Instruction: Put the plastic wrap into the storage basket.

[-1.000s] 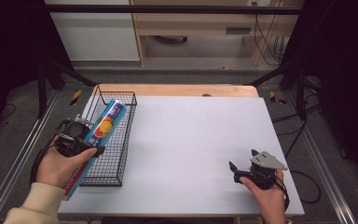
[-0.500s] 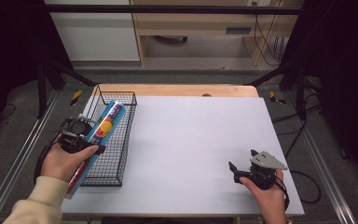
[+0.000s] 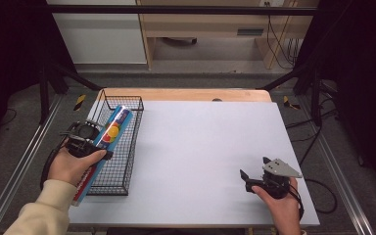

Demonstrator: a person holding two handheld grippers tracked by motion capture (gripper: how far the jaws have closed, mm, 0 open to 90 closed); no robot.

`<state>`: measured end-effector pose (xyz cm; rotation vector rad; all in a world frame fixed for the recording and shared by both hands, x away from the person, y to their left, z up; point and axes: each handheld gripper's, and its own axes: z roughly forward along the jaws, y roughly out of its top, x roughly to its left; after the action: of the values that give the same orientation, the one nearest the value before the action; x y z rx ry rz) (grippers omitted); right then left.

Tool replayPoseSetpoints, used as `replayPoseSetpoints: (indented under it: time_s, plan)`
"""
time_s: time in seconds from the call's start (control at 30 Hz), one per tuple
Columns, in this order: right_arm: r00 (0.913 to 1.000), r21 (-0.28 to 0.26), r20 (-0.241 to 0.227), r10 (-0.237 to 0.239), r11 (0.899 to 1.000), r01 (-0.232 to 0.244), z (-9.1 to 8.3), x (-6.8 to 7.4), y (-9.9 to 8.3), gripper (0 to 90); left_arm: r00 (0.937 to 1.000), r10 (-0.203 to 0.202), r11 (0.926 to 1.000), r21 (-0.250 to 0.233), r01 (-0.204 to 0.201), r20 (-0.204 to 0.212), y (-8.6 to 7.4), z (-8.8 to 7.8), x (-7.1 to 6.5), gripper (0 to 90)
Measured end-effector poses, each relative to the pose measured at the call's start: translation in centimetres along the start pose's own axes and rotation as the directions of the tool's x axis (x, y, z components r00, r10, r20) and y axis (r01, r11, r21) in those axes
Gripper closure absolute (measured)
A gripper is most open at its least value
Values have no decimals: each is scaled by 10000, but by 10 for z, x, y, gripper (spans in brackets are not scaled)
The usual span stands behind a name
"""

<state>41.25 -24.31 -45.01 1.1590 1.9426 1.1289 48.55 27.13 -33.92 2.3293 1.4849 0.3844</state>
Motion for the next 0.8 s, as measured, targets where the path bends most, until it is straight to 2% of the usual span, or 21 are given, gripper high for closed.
replayPoseSetpoints:
  time_s: [0.4,0.5,0.8]
  plan:
    - [10000,-10,-15,-1,10000,1,0,0,0,88,10000,-72,9999,-153,72,14,0,3,0,321]
    - [10000,-18,-21,5,10000,-5,0,0,0,88,9999,-166,9994,-315,166,7,0,4,1,321]
    - [9999,93,-80,-75,9999,76,1,1,0,88,9995,-303,9995,-65,303,-30,3,13,4,321]
